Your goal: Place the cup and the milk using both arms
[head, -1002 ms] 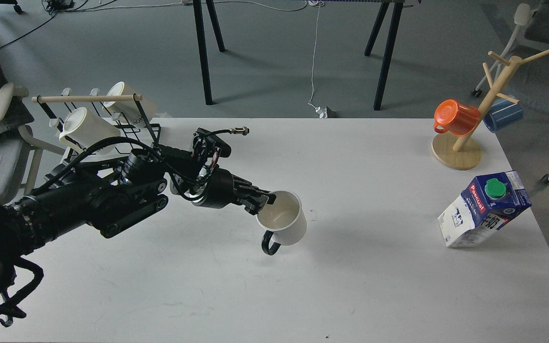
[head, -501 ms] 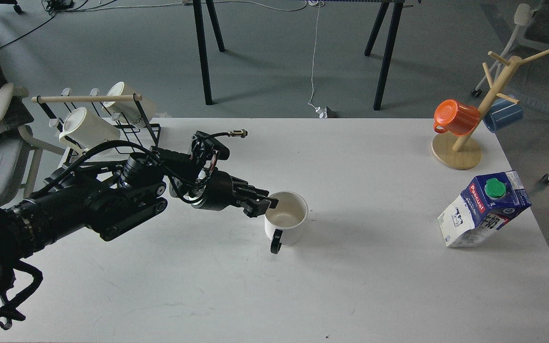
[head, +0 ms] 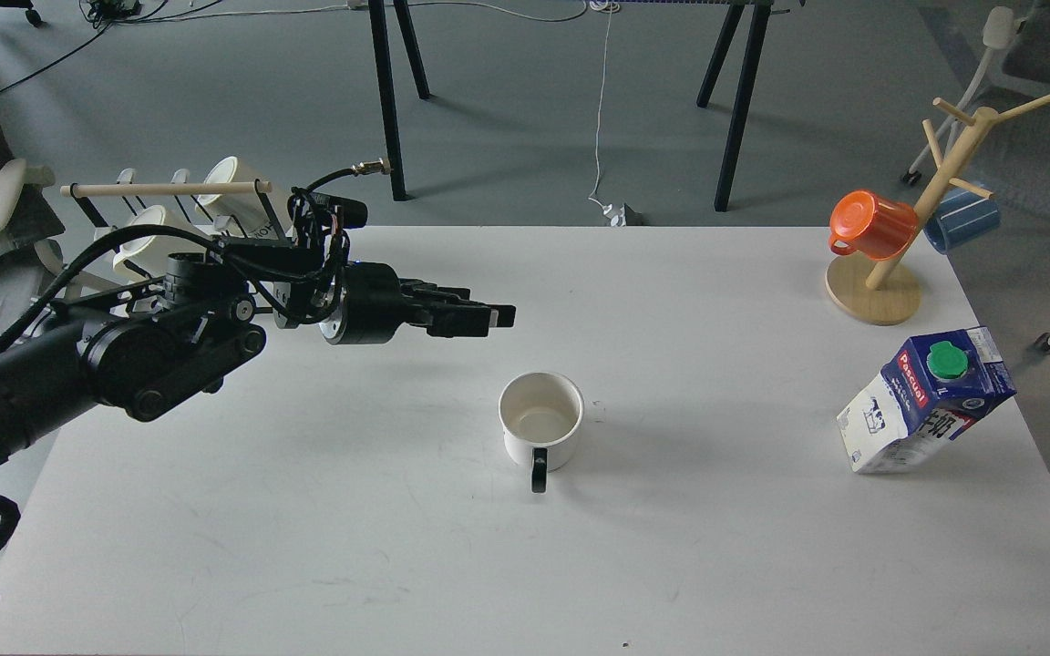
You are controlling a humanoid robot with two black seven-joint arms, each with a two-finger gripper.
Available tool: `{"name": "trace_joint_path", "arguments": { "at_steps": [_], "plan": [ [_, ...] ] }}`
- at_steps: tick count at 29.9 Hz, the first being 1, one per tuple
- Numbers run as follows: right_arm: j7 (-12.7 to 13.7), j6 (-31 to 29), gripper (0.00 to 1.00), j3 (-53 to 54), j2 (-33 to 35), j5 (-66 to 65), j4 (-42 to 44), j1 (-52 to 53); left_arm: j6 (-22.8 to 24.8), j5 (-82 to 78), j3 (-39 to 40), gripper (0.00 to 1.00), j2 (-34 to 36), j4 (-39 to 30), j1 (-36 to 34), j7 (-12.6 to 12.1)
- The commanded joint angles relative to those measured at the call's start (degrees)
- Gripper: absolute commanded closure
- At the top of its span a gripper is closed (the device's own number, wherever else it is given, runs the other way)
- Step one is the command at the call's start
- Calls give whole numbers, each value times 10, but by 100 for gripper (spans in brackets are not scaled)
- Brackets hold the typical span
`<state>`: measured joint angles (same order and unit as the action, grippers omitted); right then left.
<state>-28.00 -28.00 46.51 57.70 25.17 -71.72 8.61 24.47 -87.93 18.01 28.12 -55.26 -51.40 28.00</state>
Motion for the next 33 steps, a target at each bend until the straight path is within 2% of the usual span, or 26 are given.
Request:
{"name": "trace_joint_path", "arguments": {
  "at_steps": [1, 11, 15, 18, 23, 27, 33],
  "plan": [
    [0, 0, 2, 16, 2, 2, 0, 1, 29, 82, 32, 6, 25, -3, 0, 0],
    [0, 0, 2, 39, 14, 58, -8, 1, 35, 305, 137, 6, 118, -2, 1, 0],
    [0, 0, 2, 32, 33, 216, -72, -47, 35, 453, 147, 5, 167, 6, 5, 0],
    [0, 0, 2, 36, 44, 255, -118, -104, 35, 526, 147, 4, 197, 6, 23, 0],
    [0, 0, 2, 35, 82, 256, -169, -226, 35, 571, 150, 2, 213, 5, 59, 0],
    [0, 0, 2, 28, 81, 254, -176, -319, 35, 570, 150, 2, 214, -2, 89, 0],
    [0, 0, 2, -8, 55, 245, -165, -342, 35, 570, 150, 2, 203, -2, 91, 0]
  ]
}}
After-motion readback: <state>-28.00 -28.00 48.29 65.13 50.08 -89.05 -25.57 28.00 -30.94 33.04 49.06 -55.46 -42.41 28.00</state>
